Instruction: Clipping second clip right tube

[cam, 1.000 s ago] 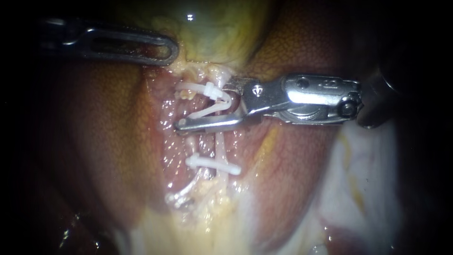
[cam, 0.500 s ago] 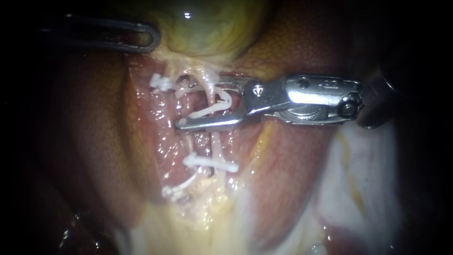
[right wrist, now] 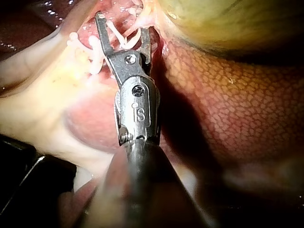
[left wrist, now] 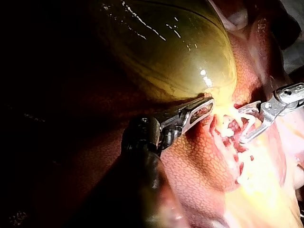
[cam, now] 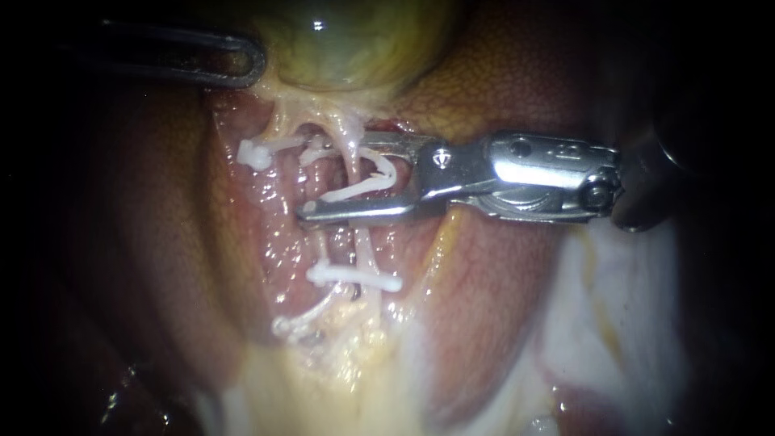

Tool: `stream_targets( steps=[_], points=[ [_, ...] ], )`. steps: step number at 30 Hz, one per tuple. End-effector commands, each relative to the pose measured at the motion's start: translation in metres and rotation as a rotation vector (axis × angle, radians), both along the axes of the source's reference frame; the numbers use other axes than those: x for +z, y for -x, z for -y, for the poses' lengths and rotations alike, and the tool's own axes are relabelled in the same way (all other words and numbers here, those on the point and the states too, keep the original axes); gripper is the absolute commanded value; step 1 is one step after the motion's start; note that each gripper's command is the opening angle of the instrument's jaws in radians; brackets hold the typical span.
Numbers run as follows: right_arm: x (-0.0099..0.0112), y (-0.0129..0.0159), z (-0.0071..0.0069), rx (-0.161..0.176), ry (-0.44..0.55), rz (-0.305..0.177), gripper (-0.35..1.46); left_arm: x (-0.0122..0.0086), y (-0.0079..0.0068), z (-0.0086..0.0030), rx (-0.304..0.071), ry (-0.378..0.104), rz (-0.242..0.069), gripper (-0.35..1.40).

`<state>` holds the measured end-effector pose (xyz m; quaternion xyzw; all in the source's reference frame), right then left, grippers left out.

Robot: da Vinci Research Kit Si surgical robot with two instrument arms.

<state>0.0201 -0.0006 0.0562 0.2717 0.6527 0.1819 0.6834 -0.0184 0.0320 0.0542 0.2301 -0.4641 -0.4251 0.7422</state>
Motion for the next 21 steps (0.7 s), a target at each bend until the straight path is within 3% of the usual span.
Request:
stream_targets(
  steps=[1, 10, 21],
  points=[
    [0.0, 0.0, 0.0001, -0.002, -0.004, -0.003, 0.44, 0.0001, 0.0, 0.0, 0.0, 0.0, 0.0, -0.35],
    [-0.0007, 0.0002, 0.0011, -0.057, -0.082, -0.08, 0.42, 0.0001, 0.0002, 0.0001, -0.001, 0.001, -0.001, -0.35],
    [-0.0001, -0.0001, 0.0032, -0.122, -0.156, -0.104, 0.37, 0.0002, 0.0003, 0.0002, -0.002, 0.002, -0.002, -0.35]
  ],
)
